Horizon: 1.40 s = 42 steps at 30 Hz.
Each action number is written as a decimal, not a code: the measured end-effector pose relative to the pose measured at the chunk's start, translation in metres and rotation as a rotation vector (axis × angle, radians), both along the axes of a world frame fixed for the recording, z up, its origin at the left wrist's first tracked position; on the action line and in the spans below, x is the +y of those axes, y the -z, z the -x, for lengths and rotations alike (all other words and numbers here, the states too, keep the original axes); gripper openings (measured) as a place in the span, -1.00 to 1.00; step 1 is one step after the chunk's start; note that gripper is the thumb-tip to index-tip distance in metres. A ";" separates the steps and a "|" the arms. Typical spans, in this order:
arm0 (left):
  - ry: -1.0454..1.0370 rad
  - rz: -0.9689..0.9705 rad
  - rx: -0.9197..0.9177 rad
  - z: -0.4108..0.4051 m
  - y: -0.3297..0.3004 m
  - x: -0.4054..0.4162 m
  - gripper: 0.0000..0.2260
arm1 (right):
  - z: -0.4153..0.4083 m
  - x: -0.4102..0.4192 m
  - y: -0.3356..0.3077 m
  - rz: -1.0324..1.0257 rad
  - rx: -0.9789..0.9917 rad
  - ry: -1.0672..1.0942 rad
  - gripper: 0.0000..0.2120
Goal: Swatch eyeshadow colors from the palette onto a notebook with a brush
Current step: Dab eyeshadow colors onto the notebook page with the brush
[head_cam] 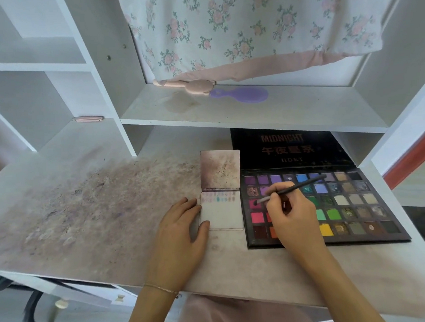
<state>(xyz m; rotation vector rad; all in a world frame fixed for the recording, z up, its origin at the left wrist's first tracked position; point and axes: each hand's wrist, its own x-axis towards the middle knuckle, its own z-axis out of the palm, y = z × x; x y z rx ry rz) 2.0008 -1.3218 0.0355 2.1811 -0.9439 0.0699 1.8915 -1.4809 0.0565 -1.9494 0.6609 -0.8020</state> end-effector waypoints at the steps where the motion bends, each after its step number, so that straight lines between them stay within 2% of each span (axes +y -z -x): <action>1: -0.002 0.008 -0.005 0.000 0.000 -0.001 -0.66 | 0.000 0.001 -0.001 -0.027 -0.018 -0.024 -0.79; 5: -0.017 0.033 -0.006 0.000 0.000 -0.002 -0.72 | -0.009 0.008 -0.005 -0.103 -0.068 -0.101 -0.78; 13: -0.008 0.016 0.000 0.000 -0.004 0.001 -0.76 | -0.038 0.026 -0.008 -0.096 0.019 -0.220 -0.82; 30: -0.052 0.020 0.040 -0.001 -0.001 0.001 -0.81 | -0.049 0.025 0.000 -0.081 0.113 -0.227 -0.90; 42: -0.056 0.000 0.063 -0.001 -0.003 0.000 -0.81 | -0.049 0.026 -0.002 -0.061 0.157 -0.253 -0.88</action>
